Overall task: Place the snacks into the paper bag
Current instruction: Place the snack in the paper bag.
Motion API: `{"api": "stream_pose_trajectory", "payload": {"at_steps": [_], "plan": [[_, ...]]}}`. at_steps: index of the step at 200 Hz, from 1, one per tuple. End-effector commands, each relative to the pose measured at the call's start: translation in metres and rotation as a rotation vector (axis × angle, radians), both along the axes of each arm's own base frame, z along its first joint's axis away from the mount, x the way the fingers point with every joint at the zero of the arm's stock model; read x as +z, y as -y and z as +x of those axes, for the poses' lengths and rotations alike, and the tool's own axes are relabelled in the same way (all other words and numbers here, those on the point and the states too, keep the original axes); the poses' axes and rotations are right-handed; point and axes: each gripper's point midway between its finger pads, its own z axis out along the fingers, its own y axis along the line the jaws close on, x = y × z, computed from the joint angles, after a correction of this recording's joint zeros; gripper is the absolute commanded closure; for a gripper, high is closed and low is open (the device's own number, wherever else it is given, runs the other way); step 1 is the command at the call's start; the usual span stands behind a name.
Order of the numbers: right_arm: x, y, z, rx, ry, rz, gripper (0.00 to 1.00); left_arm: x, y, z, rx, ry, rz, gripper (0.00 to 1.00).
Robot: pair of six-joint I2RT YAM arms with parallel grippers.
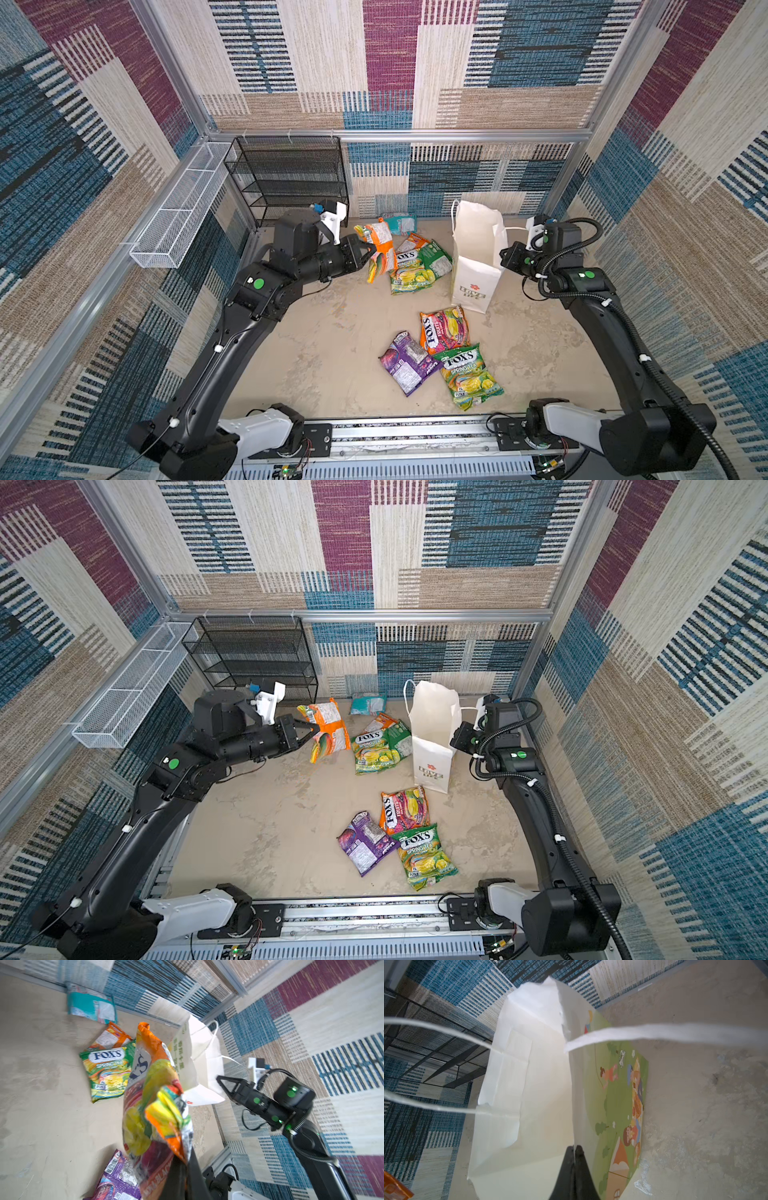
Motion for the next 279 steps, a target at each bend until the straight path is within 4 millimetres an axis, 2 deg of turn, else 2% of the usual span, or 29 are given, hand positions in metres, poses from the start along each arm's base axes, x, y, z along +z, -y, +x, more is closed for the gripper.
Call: {"api": "stream_pose_trajectory", "payload": {"at_steps": [1,39,81,122,135,162,259,279], "plan": [[-0.006,-0.003,-0.005,0.045,-0.018,-0.015,1.00,0.031,0.025,0.000,-0.057,0.117,0.029,1.00],[-0.001,0.002,-0.006,0.038,-0.009,-0.038,1.00,0.075,0.082,-0.005,-0.149,0.243,0.049,1.00],[0.000,0.008,-0.008,0.007,0.005,0.002,1.00,0.095,0.140,0.003,-0.210,0.331,0.070,1.00],[0.009,0.014,-0.012,-0.038,0.051,0.060,1.00,0.076,0.182,0.023,-0.213,0.352,0.106,1.00],[0.013,0.013,-0.013,-0.037,0.069,0.072,1.00,0.068,0.195,0.025,-0.222,0.367,0.127,1.00],[0.009,0.012,-0.013,-0.031,0.062,0.079,1.00,0.050,0.218,0.028,-0.233,0.381,0.165,1.00],[0.010,0.008,-0.018,-0.017,0.083,0.099,1.00,-0.041,0.263,0.059,-0.218,0.312,0.316,1.00],[0.010,0.008,-0.019,-0.015,0.081,0.097,1.00,-0.054,0.271,0.064,-0.223,0.303,0.322,1.00]]}}
